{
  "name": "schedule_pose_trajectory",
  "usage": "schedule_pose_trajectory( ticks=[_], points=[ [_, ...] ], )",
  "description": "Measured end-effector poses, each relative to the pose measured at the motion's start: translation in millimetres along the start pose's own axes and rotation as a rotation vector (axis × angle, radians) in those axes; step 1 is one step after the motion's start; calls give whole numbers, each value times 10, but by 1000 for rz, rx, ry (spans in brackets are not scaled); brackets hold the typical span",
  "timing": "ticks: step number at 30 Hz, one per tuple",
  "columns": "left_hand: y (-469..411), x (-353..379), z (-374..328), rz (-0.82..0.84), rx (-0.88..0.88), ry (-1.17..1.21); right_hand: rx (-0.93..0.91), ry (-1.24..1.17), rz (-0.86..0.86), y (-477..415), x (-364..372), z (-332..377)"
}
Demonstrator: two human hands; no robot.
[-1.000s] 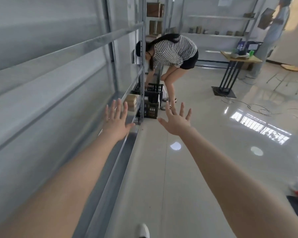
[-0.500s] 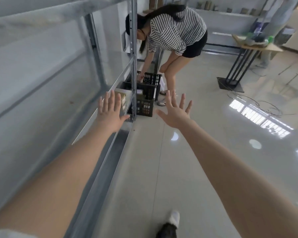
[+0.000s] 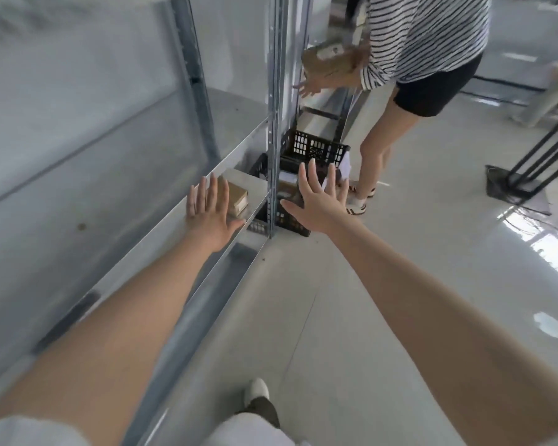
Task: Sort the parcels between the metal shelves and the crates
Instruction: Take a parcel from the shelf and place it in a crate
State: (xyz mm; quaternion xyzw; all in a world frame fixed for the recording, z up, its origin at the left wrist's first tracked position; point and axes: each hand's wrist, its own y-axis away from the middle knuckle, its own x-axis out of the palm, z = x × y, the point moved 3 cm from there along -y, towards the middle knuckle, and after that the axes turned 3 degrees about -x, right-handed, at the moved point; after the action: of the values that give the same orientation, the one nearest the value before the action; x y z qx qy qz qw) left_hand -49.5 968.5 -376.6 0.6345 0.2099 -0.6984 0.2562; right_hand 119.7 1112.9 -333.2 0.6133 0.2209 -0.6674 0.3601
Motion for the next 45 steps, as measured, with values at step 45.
schedule_pose_trajectory(
  ticks=[45],
  points=[
    [-3724, 4640, -199, -92, -1383, 1492, -425, -729, 770, -5677, 3782, -304]
  ],
)
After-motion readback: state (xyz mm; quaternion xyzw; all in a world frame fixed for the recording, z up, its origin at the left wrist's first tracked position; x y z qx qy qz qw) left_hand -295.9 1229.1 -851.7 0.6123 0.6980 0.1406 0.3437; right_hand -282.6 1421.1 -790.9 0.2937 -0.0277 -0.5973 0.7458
